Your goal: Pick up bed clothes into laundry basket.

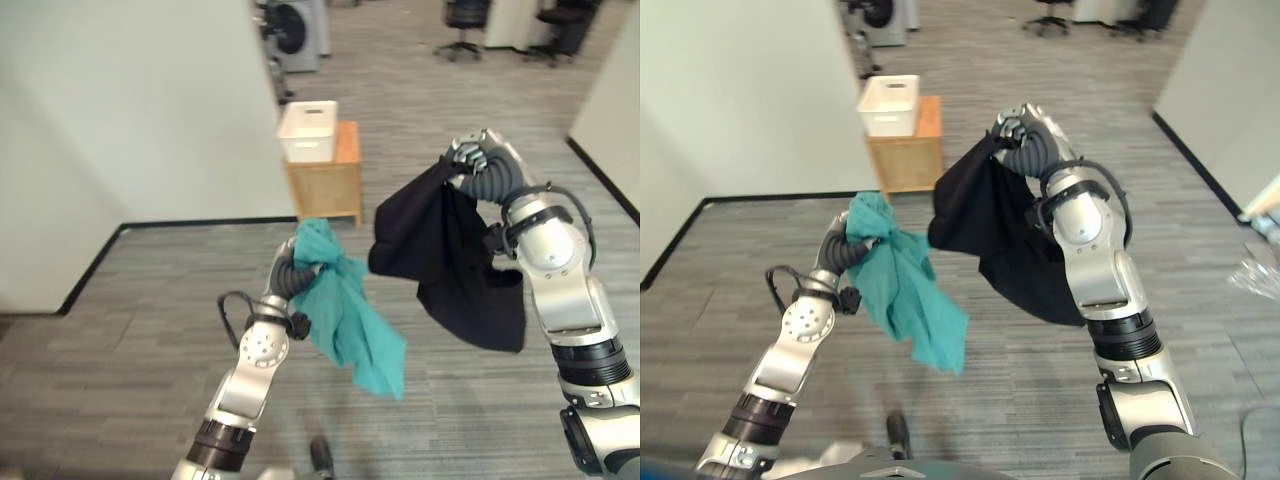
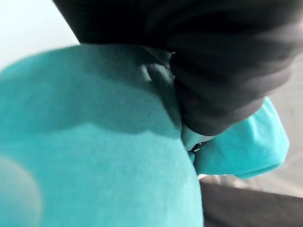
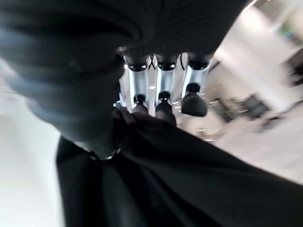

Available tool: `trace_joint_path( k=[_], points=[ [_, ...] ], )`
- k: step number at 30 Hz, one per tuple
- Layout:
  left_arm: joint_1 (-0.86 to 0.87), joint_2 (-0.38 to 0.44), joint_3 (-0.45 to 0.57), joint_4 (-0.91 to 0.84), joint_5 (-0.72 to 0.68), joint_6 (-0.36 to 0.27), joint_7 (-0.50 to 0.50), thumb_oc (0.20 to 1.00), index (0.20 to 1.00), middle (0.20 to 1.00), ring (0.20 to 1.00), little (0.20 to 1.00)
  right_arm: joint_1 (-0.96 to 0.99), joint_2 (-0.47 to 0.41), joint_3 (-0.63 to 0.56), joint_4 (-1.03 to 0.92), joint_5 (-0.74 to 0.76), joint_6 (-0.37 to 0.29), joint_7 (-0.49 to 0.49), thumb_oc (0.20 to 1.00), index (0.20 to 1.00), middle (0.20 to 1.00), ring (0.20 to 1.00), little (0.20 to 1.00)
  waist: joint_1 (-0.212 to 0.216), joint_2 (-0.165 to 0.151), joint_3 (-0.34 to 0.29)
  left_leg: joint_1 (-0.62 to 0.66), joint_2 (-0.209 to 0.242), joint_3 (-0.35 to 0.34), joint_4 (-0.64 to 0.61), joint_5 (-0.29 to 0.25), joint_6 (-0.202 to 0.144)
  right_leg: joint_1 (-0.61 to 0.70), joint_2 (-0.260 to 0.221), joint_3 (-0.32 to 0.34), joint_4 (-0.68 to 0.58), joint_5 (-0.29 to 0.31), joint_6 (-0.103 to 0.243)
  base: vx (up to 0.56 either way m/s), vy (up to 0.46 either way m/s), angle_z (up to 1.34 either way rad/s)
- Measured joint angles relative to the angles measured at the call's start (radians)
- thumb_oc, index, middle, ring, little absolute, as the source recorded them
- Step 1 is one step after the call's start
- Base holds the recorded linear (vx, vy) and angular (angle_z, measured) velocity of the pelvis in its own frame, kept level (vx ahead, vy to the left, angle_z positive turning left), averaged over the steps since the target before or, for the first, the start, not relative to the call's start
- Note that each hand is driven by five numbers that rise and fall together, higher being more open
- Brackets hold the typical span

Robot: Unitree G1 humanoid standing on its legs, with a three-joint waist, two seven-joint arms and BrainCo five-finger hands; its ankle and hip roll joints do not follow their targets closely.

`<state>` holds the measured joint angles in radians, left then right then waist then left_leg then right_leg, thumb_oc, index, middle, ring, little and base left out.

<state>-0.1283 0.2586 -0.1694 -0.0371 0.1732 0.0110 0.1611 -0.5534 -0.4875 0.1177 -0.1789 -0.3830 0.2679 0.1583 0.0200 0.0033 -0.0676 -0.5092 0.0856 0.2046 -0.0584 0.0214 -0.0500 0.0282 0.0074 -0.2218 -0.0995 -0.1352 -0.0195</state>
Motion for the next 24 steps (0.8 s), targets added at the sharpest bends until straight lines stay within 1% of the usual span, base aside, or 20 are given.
trace_joint_path(
  k=[1,2,3,5,6,7,8,9,10,11,12,13,15,16,17,18,20,22,23,24],
  points=[
    [0.004,-0.002,-0.003,0.0,0.0,0.0,-0.003,0.2,0.2,0.2,0.2,0.2,0.015,-0.001,0.0,0.0,0.0,0.003,0.001,0.2,0.2,0.2,0.2,0.2,0.008,0.006,-0.003,0.001,-0.005,0.006,0.013,0.005,0.008,0.023,0.0,0.01,0.001,0.001,0.018,0.95,0.055,-1.44],
    [0.057,0.006,0.01,-0.019,0.0,0.0,-0.01,0.2,0.2,0.2,0.2,0.2,0.05,0.043,0.012,-0.003,-0.003,0.003,0.002,0.2,0.2,0.2,0.2,0.2,0.014,-0.032,-0.006,0.064,-0.017,0.033,0.073,0.067,0.076,0.162,-0.024,0.056,0.002,-0.093,0.074,0.75,0.072,-1.42],
    [0.077,0.021,0.01,-0.025,0.0,0.005,-0.008,0.2,0.2,0.2,0.2,0.2,0.057,0.072,0.017,-0.004,-0.004,0.0,0.004,0.2,0.2,0.2,0.2,0.2,0.014,-0.067,-0.017,0.089,-0.038,0.057,0.094,0.107,0.096,0.168,-0.068,0.098,0.039,-0.109,0.087,0.41,0.058,-1.39],
    [0.078,0.046,-0.014,-0.031,0.0,0.006,-0.011,0.2,0.2,0.2,0.2,0.2,0.076,0.094,0.012,-0.022,-0.009,-0.015,0.001,0.2,0.2,0.2,0.2,0.2,0.009,-0.088,-0.023,0.129,-0.057,0.095,0.119,0.109,0.123,0.16,-0.102,0.101,0.146,-0.099,0.117,0.33,0.05,-0.48],
    [0.052,0.024,-0.018,-0.029,0.0,0.011,-0.009,0.2,0.2,0.2,0.2,0.2,0.084,0.084,0.016,-0.043,-0.01,-0.016,0.006,0.2,0.2,0.2,0.2,0.2,0.005,-0.075,-0.017,0.262,-0.094,0.1,0.038,0.065,0.145,0.022,-0.12,0.079,0.544,-0.083,0.242,0.51,0.019,-0.21],
    [0.011,0.021,-0.02,-0.03,0.0,0.012,-0.008,0.2,0.2,0.2,0.2,0.2,0.063,0.08,0.016,-0.051,-0.01,-0.02,0.005,0.2,0.2,0.2,0.2,0.2,0.003,-0.067,-0.014,0.371,-0.109,0.076,-0.013,0.033,0.14,-0.129,-0.129,0.043,0.809,-0.091,0.277,0.67,-0.076,-0.23],
    [-0.017,0.026,-0.015,-0.031,0.004,0.012,-0.007,0.2,0.2,0.2,0.2,0.2,0.031,0.078,0.019,-0.05,-0.01,-0.022,0.006,0.2,0.2,0.2,0.2,0.2,0.007,-0.051,-0.007,0.407,-0.101,0.061,-0.003,-0.034,0.133,-0.287,-0.149,0.033,0.954,-0.098,0.268,0.86,-0.15,-0.27],
    [-0.054,0.02,0.013,0.004,0.006,-0.002,-0.008,0.2,0.2,0.2,0.2,0.2,-0.011,0.086,0.015,-0.059,-0.011,-0.03,0.01,0.2,0.2,0.2,0.2,0.2,0.021,-0.026,-0.012,0.376,-0.077,0.068,0.032,-0.09,0.099,-0.489,-0.174,-0.002,1.015,-0.12,0.218,0.64,-0.133,-0.34],
    [-0.088,0.016,0.027,0.037,0.007,-0.008,-0.007,0.2,0.2,0.2,0.2,0.2,-0.031,0.08,0.005,-0.071,-0.011,-0.036,0.011,0.2,0.2,0.2,0.2,0.2,0.023,-0.009,-0.015,0.352,-0.06,0.067,0.048,-0.106,0.091,-0.6,-0.186,-0.036,0.958,-0.121,0.194,0.58,-0.157,-0.09],
    [-0.132,0.013,0.03,0.078,0.009,-0.002,-0.007,0.2,0.2,0.2,0.2,0.2,-0.051,0.056,0.004,-0.088,-0.012,-0.035,0.011,0.2,0.2,0.2,0.2,0.2,0.012,0.012,0.001,0.34,-0.049,0.042,0.058,-0.098,0.091,-0.637,-0.152,-0.052,0.721,-0.104,0.153,0.41,-0.131,1.11],
    [-0.166,0.02,0.016,0.1,0.013,0.022,-0.011,0.2,0.2,0.2,0.2,0.2,-0.034,0.016,0.003,-0.094,-0.012,-0.029,0.012,0.2,0.2,0.2,0.2,0.2,-0.051,0.018,0.009,0.37,-0.05,-0.05,0.031,-0.102,0.085,-0.633,-0.113,0.038,0.33,-0.029,0.102,0.52,-0.188,1.58],
    [-0.163,0.017,0.015,0.099,0.029,0.023,-0.011,0.2,0.2,0.2,0.2,0.2,-0.025,0.005,0.004,-0.082,-0.012,-0.022,0.014,0.2,0.2,0.2,0.2,0.2,-0.06,0.0,0.012,0.413,-0.064,-0.064,0.013,-0.11,0.072,-0.616,-0.112,0.061,0.17,0.04,0.083,0.26,-0.094,1.65],
    [-0.13,0.017,0.018,0.096,0.039,0.023,-0.011,0.2,0.2,0.2,0.2,0.2,-0.037,0.003,0.02,-0.037,-0.012,-0.015,0.016,0.2,0.2,0.2,0.2,0.2,-0.039,-0.03,0.011,0.495,-0.076,-0.07,0.008,-0.148,0.032,-0.614,-0.116,0.026,0.072,0.144,0.067,0.38,-0.106,0.82],
    [-0.101,0.024,0.02,0.085,0.04,0.025,-0.012,0.2,0.2,0.2,0.2,0.2,-0.041,0.004,0.021,-0.013,-0.012,-0.015,0.015,0.2,0.2,0.2,0.2,0.2,-0.036,-0.041,0.007,0.547,-0.089,-0.066,0.004,-0.177,0.015,-0.59,-0.131,-0.01,0.071,0.178,0.034,0.31,-0.084,0.77],
    [-0.08,0.015,0.023,0.083,0.04,0.03,-0.014,0.2,0.2,0.2,0.2,0.2,-0.046,0.0,0.022,0.015,-0.013,-0.018,0.014,0.2,0.2,0.2,0.2,0.2,-0.035,-0.027,0.0,0.584,-0.084,-0.051,-0.002,-0.199,0.0,-0.582,-0.135,-0.034,0.107,0.279,0.028,0.54,-0.159,0.51],
    [-0.041,0.004,0.02,0.052,0.043,0.045,-0.015,0.2,0.2,0.2,0.2,0.2,-0.062,-0.007,0.024,0.077,-0.016,-0.005,0.014,0.2,0.2,0.2,0.2,0.2,0.024,-0.002,-0.011,0.62,-0.032,0.013,0.027,-0.2,-0.02,-0.573,-0.121,-0.1,0.204,0.336,-0.027,0.69,-0.223,0.09],
    [-0.034,-0.003,0.027,0.039,0.045,0.061,-0.022,0.2,0.2,0.2,0.2,0.2,-0.079,0.013,0.042,0.125,-0.048,0.016,0.028,0.2,0.2,0.2,0.2,0.2,0.02,0.002,-0.003,0.61,0.017,0.024,0.108,-0.117,-0.114,-0.532,-0.116,-0.142,0.27,0.24,-0.038,0.46,-0.182,0.33],
    [-0.043,-0.025,0.018,0.048,0.045,0.062,-0.029,0.2,0.2,0.2,0.2,0.2,-0.087,-0.011,0.05,0.136,-0.052,0.029,0.041,0.2,0.2,0.2,0.2,0.2,0.01,-0.029,0.016,0.553,0.032,0.003,0.307,-0.119,-0.131,-0.419,-0.129,-0.169,0.249,0.222,-0.056,0.2,-0.185,0.84],
    [-0.062,-0.02,0.012,0.058,0.045,0.06,-0.029,0.2,0.2,0.2,0.2,0.2,-0.141,-0.037,0.076,0.176,-0.063,0.029,0.034,0.2,0.2,0.2,0.2,0.2,0.002,-0.067,0.041,0.452,0.019,0.012,0.528,-0.104,-0.141,-0.302,-0.146,-0.185,0.192,0.159,-0.049,0.27,-0.239,0.84],
    [-0.076,-0.016,0.007,0.06,0.045,0.057,-0.029,0.2,0.2,0.2,0.2,0.2,-0.188,-0.064,0.104,0.208,-0.076,0.029,0.033,0.2,0.2,0.2,0.2,0.2,0.005,-0.075,0.046,0.378,0.029,0.036,0.662,-0.103,-0.142,-0.268,-0.147,-0.197,0.17,0.146,-0.047,0.34,-0.174,1.02]
  ],
)
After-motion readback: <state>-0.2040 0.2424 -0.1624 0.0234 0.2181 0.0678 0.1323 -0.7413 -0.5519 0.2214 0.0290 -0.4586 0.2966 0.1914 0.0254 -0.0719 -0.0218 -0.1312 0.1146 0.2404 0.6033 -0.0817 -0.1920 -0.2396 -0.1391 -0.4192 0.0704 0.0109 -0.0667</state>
